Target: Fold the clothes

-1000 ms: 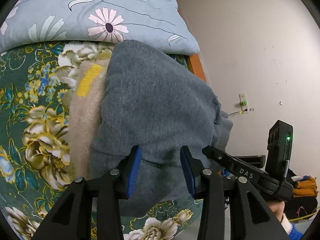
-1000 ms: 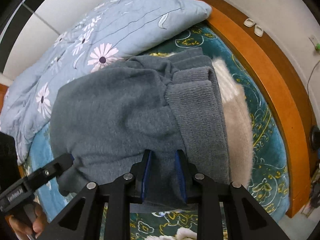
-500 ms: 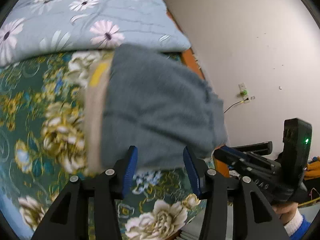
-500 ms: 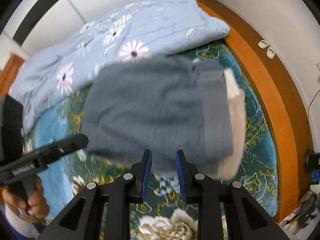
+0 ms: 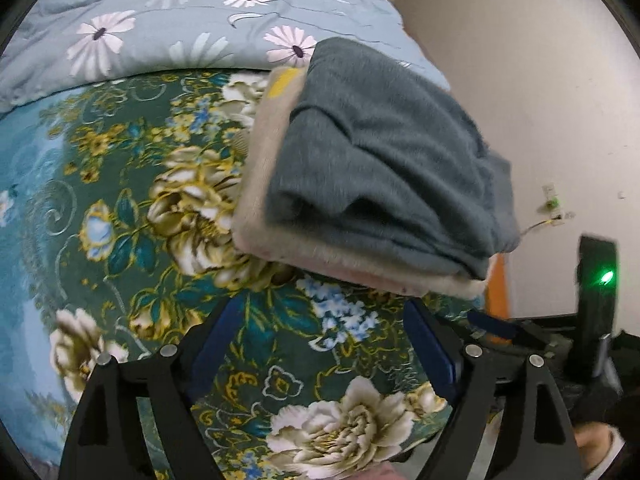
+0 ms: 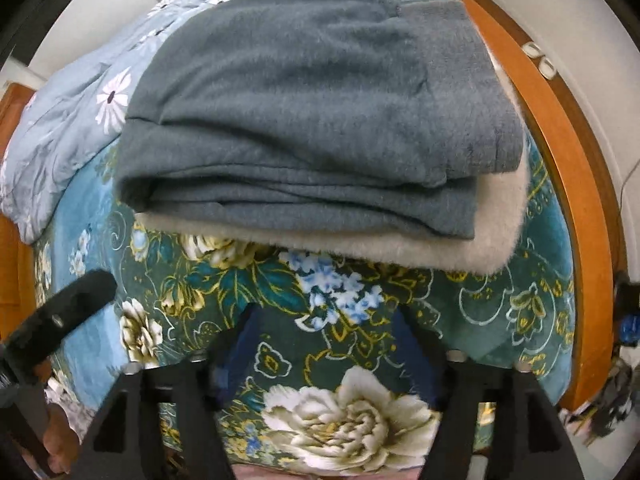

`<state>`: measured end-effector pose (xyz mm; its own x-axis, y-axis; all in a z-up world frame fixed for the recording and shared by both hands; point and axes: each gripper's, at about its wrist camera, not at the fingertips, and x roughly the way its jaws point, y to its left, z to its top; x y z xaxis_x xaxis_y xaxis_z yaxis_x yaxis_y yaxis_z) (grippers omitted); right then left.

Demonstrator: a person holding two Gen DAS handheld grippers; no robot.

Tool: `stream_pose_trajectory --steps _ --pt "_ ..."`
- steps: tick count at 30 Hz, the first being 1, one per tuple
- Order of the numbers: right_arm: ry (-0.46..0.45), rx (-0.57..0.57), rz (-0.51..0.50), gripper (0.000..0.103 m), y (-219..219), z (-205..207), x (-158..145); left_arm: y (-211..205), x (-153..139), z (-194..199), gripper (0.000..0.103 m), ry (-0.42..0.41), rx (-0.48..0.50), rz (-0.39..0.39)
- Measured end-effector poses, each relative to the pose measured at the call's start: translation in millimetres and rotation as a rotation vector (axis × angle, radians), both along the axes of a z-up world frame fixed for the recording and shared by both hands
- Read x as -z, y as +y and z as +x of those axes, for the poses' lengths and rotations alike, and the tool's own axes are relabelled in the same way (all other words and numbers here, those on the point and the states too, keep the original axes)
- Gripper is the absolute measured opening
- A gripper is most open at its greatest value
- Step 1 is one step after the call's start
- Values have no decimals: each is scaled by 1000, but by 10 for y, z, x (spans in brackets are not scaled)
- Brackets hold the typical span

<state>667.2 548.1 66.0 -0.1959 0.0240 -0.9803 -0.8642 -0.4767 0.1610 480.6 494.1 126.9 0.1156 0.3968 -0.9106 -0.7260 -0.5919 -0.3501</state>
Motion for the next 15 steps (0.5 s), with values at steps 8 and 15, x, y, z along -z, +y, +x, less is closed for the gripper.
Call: stream_pose_trajectory --steps 8,15 --pt "69 -50 -4 89 194 286 34 10 -148 334 94 101 -83 -63" --pt "119 -98 82 103 251 465 -36 89 -324 481 100 244 -210 -98"
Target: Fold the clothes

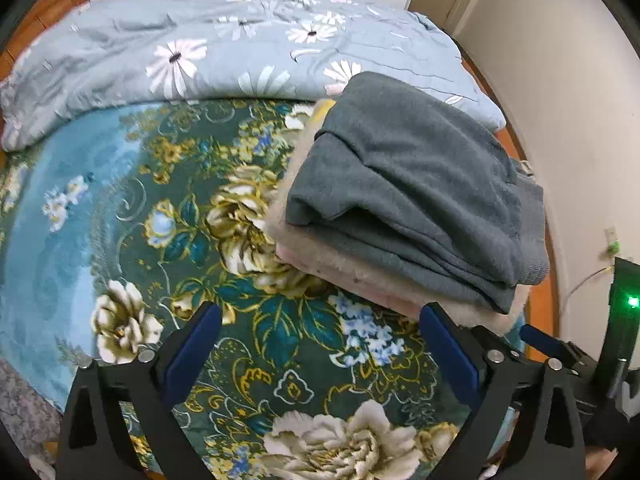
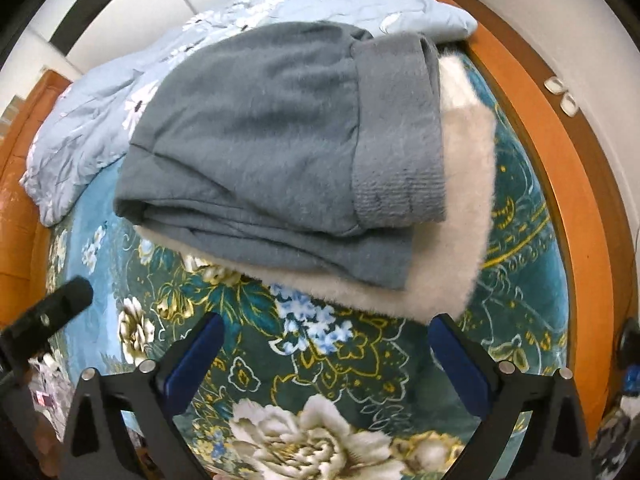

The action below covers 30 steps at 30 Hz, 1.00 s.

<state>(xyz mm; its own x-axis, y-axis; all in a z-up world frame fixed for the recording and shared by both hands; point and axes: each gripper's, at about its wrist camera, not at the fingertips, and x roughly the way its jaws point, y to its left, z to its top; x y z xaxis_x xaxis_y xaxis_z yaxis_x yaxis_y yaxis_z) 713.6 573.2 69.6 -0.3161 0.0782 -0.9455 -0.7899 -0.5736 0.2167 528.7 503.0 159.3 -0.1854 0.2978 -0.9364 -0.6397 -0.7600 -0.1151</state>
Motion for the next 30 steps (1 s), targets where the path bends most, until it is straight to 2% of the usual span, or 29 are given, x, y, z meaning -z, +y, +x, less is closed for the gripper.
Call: stream_pose_trajectory --steps 6,13,18,22,27,30 --pt "-12 -29 59 103 72 78 -18 122 5 306 100 43 71 -32" --pt "-80 -121 108 103 32 28 23 80 156 408 100 -40 13 -44" --pt "-123 -167 65 103 -39 14 115 29 192 418 100 -98 -50 -18" --pt "-138 -160 63 103 -64 59 124 17 136 427 100 -39 -47 10" --pt "-126 -116 73 103 28 57 67 24 29 459 101 91 -24 41" --pt "-106 -91 70 103 79 54 24 94 32 410 101 97 -4 26"
